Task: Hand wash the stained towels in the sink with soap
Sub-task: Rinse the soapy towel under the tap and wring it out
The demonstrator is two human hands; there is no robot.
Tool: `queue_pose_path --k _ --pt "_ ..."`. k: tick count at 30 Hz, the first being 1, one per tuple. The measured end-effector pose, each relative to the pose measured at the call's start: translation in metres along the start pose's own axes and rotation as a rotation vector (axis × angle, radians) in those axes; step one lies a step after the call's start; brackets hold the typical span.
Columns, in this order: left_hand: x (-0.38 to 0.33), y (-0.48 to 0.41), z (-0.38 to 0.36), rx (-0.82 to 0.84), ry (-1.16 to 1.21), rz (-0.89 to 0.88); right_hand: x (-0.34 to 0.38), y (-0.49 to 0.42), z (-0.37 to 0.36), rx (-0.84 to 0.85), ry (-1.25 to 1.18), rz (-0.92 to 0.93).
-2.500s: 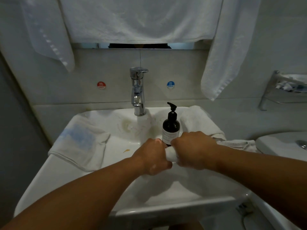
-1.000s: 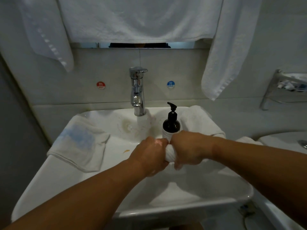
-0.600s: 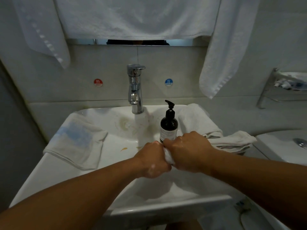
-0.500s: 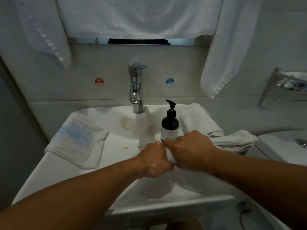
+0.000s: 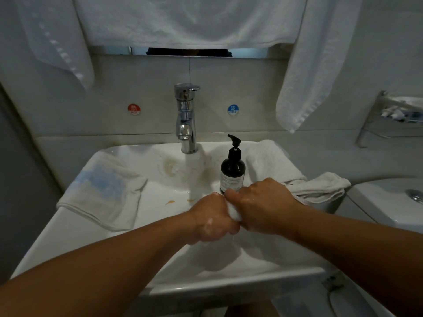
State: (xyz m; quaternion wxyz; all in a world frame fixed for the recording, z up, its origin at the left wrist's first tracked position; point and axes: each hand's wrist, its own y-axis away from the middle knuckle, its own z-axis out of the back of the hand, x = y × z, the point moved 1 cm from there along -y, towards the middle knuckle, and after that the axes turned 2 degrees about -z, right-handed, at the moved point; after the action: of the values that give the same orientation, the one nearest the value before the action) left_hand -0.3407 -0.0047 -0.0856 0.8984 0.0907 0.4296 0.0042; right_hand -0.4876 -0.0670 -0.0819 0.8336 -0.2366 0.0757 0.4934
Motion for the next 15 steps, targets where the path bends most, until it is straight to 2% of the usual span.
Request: queue_pose_path --k 5,10,15 --pt "-0.001 0.0 0.009 -0.011 -0.206 -0.134 0.0 0.001 0.01 0.023 -0.046 -0.07" --pt "0.005 0.002 0.019 0.043 -0.249 -0.173 0.0 0.002 0.011 0.044 -0.033 -0.118" --pt "0.01 -0.006 0.018 -0.097 -0.432 -0.288 -0.003 -0.01 0.046 0.352 -0.184 -0.177"
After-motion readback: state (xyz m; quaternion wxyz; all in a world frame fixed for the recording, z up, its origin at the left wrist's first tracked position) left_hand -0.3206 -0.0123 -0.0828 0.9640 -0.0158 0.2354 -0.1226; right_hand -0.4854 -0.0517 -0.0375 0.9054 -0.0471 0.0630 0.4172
